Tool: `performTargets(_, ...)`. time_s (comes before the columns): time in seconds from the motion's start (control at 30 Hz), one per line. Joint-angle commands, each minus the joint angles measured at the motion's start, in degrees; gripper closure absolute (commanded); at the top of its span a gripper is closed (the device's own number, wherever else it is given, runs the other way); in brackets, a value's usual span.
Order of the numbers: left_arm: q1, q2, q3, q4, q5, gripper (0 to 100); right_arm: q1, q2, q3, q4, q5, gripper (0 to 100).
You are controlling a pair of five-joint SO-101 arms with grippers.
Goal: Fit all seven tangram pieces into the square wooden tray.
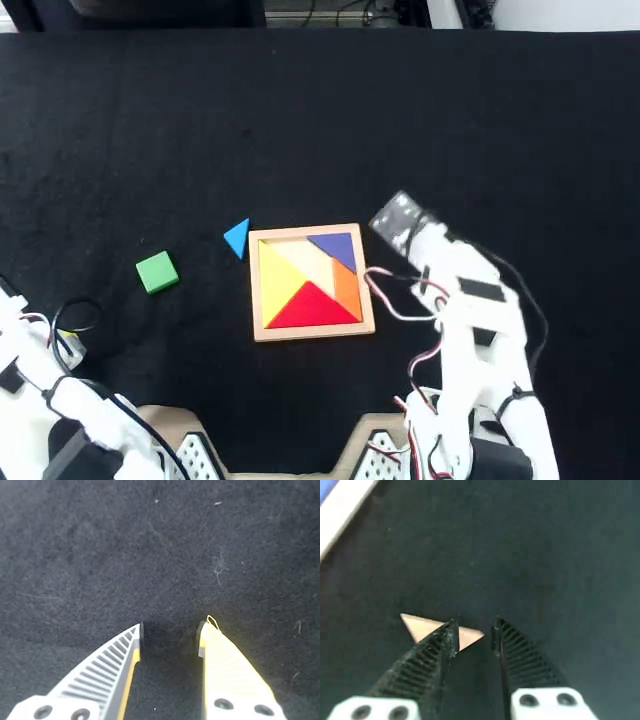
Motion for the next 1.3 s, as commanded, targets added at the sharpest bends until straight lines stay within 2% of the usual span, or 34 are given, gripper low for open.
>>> performTargets(0.0, 1.10, -0.70, 0.13, -0.62, 0.70, 80, -0.70, -1.80, 2.15, -10.64, 8.88, 87.6)
performTargets(0.1, 1.01, -0.70, 0.13, -0.62, 0.70, 80, -1.41, -1.89, 1.63, -6.59, 13.45, 87.6)
performTargets(0.27, 1.01, -0.70, 0.13, -0.70, 0.70, 80, -3.78, -1.89, -4.53, 9.14, 14.68, 87.8)
performTargets(0.4, 1.01, -0.70, 0.13, -0.70, 0.70, 80, -5.80, -3.91, -7.78, 17.85, 17.67, 87.8)
performTargets(0.67, 1.01, -0.70, 0.13, -0.70, 0.70, 80, -9.14, -8.22, -8.84, 24.62, 23.74, 88.1)
performTargets(0.77, 1.01, -0.70, 0.13, -0.70, 0.70, 80, -9.41, -8.40, -9.01, 27.16, 24.44, 97.9)
performTargets(0.83, 1.01, -0.70, 0.13, -0.70, 0.70, 80, -9.05, -8.57, -9.19, 28.92, 24.44, 97.5)
performTargets(0.93, 1.01, -0.70, 0.13, -0.70, 0.70, 80, -8.79, -8.04, -7.25, 27.52, 24.44, 98.7)
performTargets(1.17, 1.01, -0.70, 0.13, -0.70, 0.70, 80, -6.51, -5.58, -1.98, 16.53, 24.53, 98.8)
performTargets(1.27, 1.01, -0.70, 0.13, -0.70, 0.70, 80, -3.87, -3.12, -2.15, 14.77, 27.43, 98.8)
